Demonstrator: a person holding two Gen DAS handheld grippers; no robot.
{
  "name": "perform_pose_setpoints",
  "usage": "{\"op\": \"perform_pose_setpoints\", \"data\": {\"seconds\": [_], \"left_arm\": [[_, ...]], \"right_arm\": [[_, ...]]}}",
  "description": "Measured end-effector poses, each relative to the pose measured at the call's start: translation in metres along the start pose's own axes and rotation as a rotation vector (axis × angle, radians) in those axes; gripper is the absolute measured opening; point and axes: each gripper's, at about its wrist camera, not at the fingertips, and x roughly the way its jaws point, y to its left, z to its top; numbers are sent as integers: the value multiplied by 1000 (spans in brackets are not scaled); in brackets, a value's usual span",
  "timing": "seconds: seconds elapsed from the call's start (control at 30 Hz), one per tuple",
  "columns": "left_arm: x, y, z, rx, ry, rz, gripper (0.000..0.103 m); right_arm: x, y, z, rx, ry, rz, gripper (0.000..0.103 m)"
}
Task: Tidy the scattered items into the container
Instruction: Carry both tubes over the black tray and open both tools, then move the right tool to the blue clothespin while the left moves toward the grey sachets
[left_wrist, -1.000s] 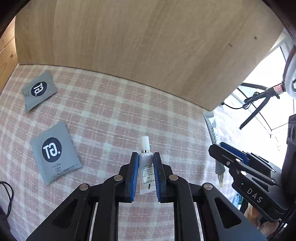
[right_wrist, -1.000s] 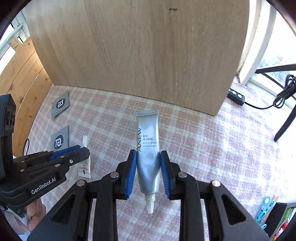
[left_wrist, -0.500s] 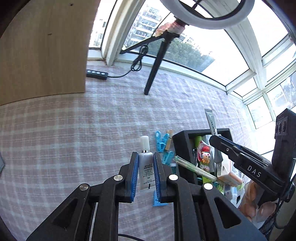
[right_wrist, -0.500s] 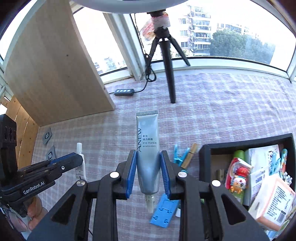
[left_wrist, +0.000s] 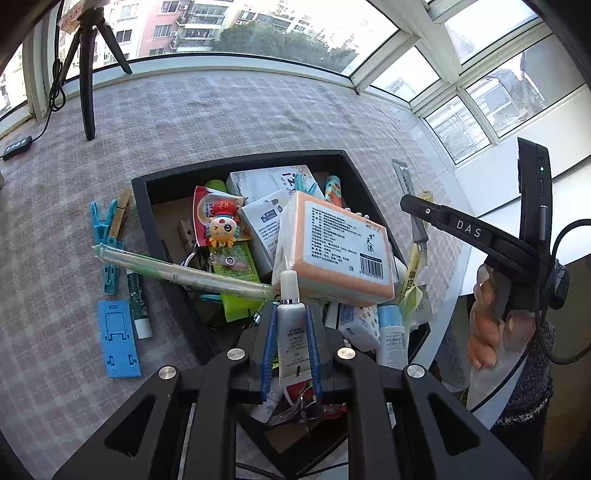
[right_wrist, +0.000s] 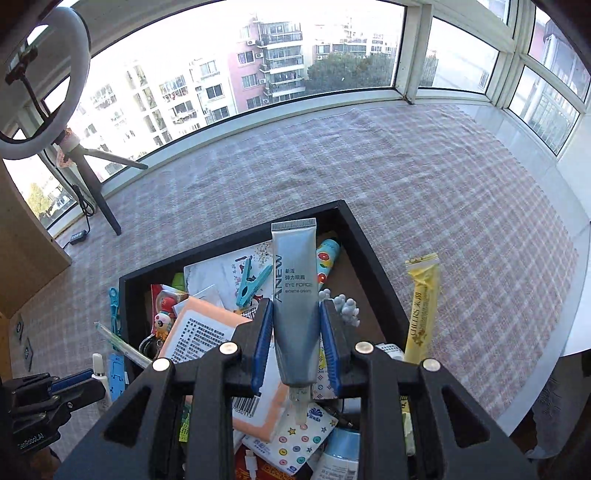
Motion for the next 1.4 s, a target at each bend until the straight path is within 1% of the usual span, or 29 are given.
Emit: {"op": "perform_pose_setpoints", "data": {"seconds": [0.03, 0.07, 0.1, 0.13, 0.2, 0.27, 0.37, 0.53, 0.67, 0.77, 0.93, 1.1, 1.23, 1.4], "left_arm": [[7, -5, -1, 11, 10, -4, 15], [12, -10, -3, 20, 23, 1, 18], [15, -13, -5, 28, 37, -1, 27], [15, -16, -8, 34, 37, 1, 30], [12, -18, -12, 58, 17, 35, 30], [8, -16, -13, 59, 10, 46, 30], [3, -5, -14, 34, 0, 57, 29], [-13, 24, -19, -16, -29, 94, 29], [-29, 55, -23, -82, -54, 129, 29], [-48, 79, -25, -122, -94, 165, 29], [-78, 132, -34, -205, -141, 219, 29], [-112, 197, -55, -308, -189, 290, 29], [-136, 249, -77, -395, -209, 335, 29], [-162, 298, -102, -451, -224, 410, 29]], "right_arm": [[0, -5, 0, 6, 0, -2, 25], [1, -8, -1, 9, -2, 1, 26], [1, -10, -2, 6, -5, 11, 26], [1, -11, -2, 4, -7, 20, 27], [1, -13, -1, 18, -4, 24, 40], [-5, -14, -2, 32, -20, 35, 41], [-11, -11, -1, 36, -36, 43, 41], [-18, 6, -2, 15, -51, 77, 41], [-20, 34, -5, -28, -45, 117, 41], [-20, 57, -9, -60, -38, 150, 41], [-20, 97, -13, -115, -24, 200, 41], [-17, 138, -15, -169, -3, 245, 41], [-13, 169, -17, -214, 14, 271, 41], [-2, 210, -17, -271, 51, 300, 41]]}}
